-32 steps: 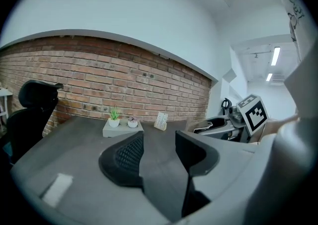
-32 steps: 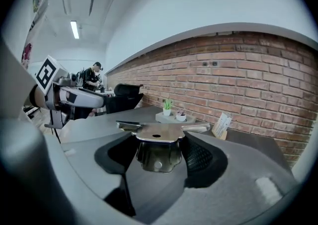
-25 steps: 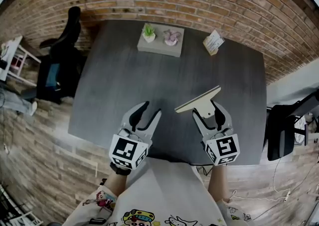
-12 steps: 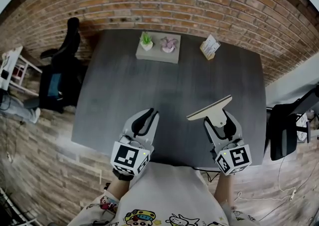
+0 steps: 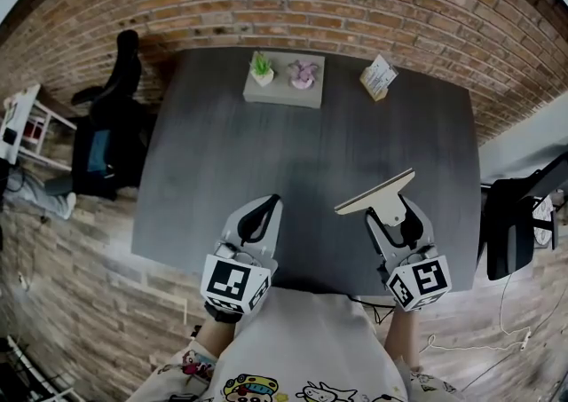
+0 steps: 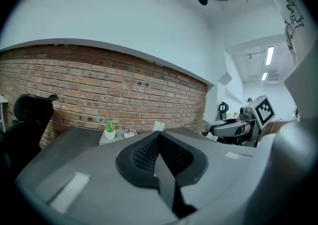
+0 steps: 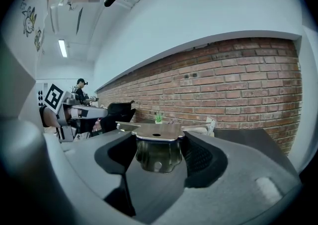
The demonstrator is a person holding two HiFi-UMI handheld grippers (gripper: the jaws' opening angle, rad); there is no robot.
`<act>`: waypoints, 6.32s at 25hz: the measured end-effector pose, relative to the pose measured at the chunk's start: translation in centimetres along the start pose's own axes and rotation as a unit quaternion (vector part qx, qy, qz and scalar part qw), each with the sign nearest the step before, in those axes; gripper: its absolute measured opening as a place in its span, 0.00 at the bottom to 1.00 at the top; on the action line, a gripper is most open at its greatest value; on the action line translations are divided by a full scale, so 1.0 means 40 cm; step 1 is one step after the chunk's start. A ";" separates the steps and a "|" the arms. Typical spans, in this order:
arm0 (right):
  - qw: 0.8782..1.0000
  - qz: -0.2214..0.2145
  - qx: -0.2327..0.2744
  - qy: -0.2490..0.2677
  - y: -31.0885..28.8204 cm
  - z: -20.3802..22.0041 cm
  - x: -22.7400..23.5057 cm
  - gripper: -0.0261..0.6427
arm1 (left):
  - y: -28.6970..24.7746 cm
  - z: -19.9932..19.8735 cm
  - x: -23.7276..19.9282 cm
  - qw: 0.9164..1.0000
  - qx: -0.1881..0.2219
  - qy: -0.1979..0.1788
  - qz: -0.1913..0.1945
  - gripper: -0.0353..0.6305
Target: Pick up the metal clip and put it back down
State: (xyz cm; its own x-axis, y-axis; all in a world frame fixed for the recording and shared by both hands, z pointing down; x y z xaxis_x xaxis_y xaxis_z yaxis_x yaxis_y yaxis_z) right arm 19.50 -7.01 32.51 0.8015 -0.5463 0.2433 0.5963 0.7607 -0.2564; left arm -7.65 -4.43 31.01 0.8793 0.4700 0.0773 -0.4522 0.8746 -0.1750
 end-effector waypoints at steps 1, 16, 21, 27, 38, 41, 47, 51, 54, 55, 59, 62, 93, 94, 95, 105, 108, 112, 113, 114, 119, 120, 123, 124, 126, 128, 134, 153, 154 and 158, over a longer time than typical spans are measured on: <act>1.000 -0.001 -0.001 -0.001 -0.001 0.003 0.000 0.46 | 0.001 0.002 0.000 1.000 -0.001 0.001 0.000 0.05; 1.000 -0.013 -0.011 0.005 -0.006 0.001 -0.011 0.46 | 0.006 0.028 -0.006 1.000 -0.006 0.008 -0.004 0.05; 1.000 -0.016 -0.016 0.010 -0.013 0.002 -0.014 0.46 | 0.005 0.034 -0.008 1.000 -0.007 0.008 -0.002 0.05; 0.999 -0.017 -0.024 0.014 -0.021 0.005 -0.017 0.46 | 0.004 0.039 -0.011 1.000 -0.015 0.013 -0.004 0.05; 0.995 -0.035 -0.077 0.052 -0.078 0.040 -0.033 0.46 | 0.008 0.079 -0.024 0.999 -0.035 0.024 -0.015 0.05; 0.993 -0.047 -0.096 0.049 -0.098 0.064 -0.038 0.46 | 0.014 0.091 -0.022 0.998 -0.046 0.032 -0.018 0.05; 0.987 -0.068 -0.137 0.048 -0.149 0.131 -0.046 0.46 | 0.027 0.126 -0.018 0.997 -0.069 0.042 -0.021 0.05; 0.983 -0.080 -0.161 0.041 -0.187 0.183 -0.054 0.46 | 0.034 0.147 -0.018 0.995 -0.084 0.048 -0.021 0.05; 0.979 -0.086 -0.180 0.034 -0.216 0.227 -0.056 0.46 | 0.030 0.172 -0.018 0.995 -0.091 0.047 -0.021 0.05; 0.978 -0.087 -0.186 0.032 -0.223 0.242 -0.057 0.46 | 0.027 0.178 -0.018 0.994 -0.095 0.047 -0.020 0.05; 0.974 -0.089 -0.205 0.030 -0.246 0.295 -0.058 0.46 | 0.013 0.202 -0.013 0.993 -0.106 0.050 -0.011 0.05; 0.971 -0.090 -0.220 0.036 -0.260 0.327 -0.059 0.46 | 0.005 0.216 -0.007 0.992 -0.110 0.053 -0.004 0.05; 0.954 -0.080 -0.272 0.101 -0.321 0.496 -0.083 0.47 | 0.009 0.282 -0.005 0.989 -0.132 0.057 0.019 0.05; 0.953 -0.081 -0.273 0.100 -0.322 0.496 -0.081 0.47 | 0.006 0.280 -0.004 0.989 -0.132 0.057 0.021 0.05; 0.953 -0.080 -0.274 0.100 -0.323 0.495 -0.080 0.47 | 0.003 0.277 -0.003 0.989 -0.131 0.056 0.023 0.05; 0.953 -0.083 -0.279 0.085 -0.324 0.495 -0.073 0.55 | 0.001 0.265 -0.013 0.991 -0.123 0.052 0.019 0.05; 0.957 -0.079 -0.270 0.068 -0.315 0.482 -0.074 0.56 | 0.003 0.254 -0.022 0.992 -0.118 0.051 0.013 0.05; 0.962 -0.075 -0.255 0.061 -0.302 0.450 -0.073 0.56 | 0.003 0.242 -0.033 0.993 -0.103 0.050 0.005 0.05; 0.964 -0.074 -0.250 0.060 -0.299 0.439 -0.075 0.56 | 0.003 0.236 -0.037 0.994 -0.099 0.049 0.003 0.05; 0.965 -0.074 -0.245 0.059 -0.296 0.428 -0.076 0.56 | 0.003 0.228 -0.041 0.994 -0.095 0.047 0.001 0.05; 0.971 -0.073 -0.219 0.057 -0.272 0.361 -0.083 0.56 | 0.009 0.198 -0.049 0.996 -0.073 0.041 -0.008 0.05; 0.973 -0.073 -0.211 0.056 -0.267 0.346 -0.085 0.55 | 0.010 0.192 -0.050 0.997 -0.068 0.039 -0.009 0.05; 0.978 -0.070 -0.187 0.057 -0.251 0.305 -0.096 0.54 | 0.020 0.173 -0.053 0.998 -0.055 0.035 -0.012 0.05; 0.980 -0.069 -0.179 0.056 -0.245 0.292 -0.101 0.53 | 0.025 0.168 -0.054 0.998 -0.052 0.034 -0.012 0.05; 0.983 -0.066 -0.162 0.056 -0.234 0.264 -0.110 0.51 | 0.034 0.156 -0.057 0.998 -0.045 0.030 -0.014 0.05; 0.986 -0.063 -0.143 0.064 -0.222 0.233 -0.118 0.49 | 0.038 0.143 -0.059 0.999 -0.039 0.027 -0.014 0.05; 0.990 -0.056 -0.098 0.083 -0.174 0.154 -0.133 0.42 | 0.049 0.121 -0.052 1.000 -0.016 0.019 -0.008 0.05; 0.998 -0.023 0.047 0.028 -0.011 0.005 -0.111 0.10 | 0.050 0.074 -0.024 1.000 -0.008 0.012 0.019 0.05; 0.998 -0.018 0.051 0.028 -0.008 0.002 -0.106 0.08 | 0.047 0.074 -0.024 1.000 -0.009 0.013 0.020 0.05; 0.998 -0.010 0.061 0.020 -0.007 -0.003 -0.083 0.04 | 0.028 0.070 -0.030 1.000 -0.015 0.018 0.019 0.05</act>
State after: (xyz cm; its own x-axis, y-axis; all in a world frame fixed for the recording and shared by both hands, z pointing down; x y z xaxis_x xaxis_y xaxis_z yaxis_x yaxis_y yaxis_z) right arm 16.70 -5.44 31.68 0.7921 -0.5733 0.2094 0.6042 0.7851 -0.1360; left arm -9.65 -3.68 33.48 0.8664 0.4980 0.0356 -0.4812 0.8519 -0.2066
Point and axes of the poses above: the fingertips, and each gripper's own axes: y backward along the fingers, x to its right, z out of its underside, the point moved 8 cm from there along y, backward along the fingers, and after that the axes turned 11 degrees about -y, right-handed, at the moved point
